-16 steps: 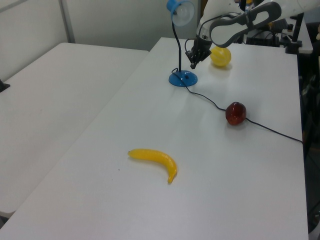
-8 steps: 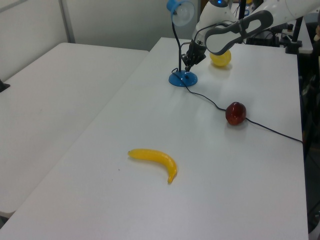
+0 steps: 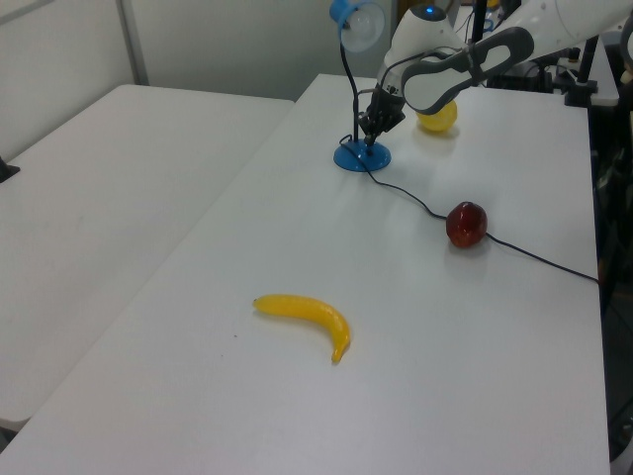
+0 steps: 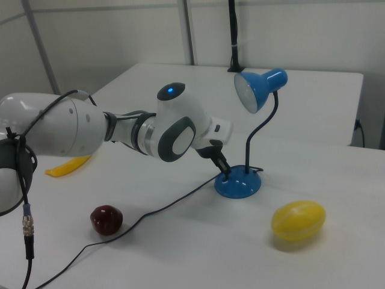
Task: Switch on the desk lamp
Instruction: 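Lower the gripper onto the switch on the blue lamp base and press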
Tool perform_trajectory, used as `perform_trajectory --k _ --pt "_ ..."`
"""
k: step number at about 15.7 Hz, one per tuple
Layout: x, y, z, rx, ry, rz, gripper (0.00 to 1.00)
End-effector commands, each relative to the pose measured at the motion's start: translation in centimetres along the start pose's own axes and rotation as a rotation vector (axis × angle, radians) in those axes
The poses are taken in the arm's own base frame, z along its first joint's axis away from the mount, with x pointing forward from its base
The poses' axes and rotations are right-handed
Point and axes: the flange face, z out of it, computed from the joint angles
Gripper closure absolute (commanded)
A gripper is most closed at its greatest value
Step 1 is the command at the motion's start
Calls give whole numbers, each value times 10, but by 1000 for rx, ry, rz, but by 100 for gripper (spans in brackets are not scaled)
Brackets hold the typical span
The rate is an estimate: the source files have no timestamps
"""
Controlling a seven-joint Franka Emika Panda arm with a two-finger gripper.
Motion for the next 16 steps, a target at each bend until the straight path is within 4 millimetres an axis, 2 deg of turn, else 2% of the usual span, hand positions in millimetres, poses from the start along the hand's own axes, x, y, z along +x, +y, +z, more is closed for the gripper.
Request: perform_trajectory --k 1,4,6,12,16 --pt "2 -3 0 -7 27 -2 100" --pt "1 -3 3 -14 26 -12 100" --pt "-4 -3 13 -22 15 -20 100" --pt "-8 -5 21 -23 25 -35 100" --pt "-12 -5 34 -17 34 -39 100"
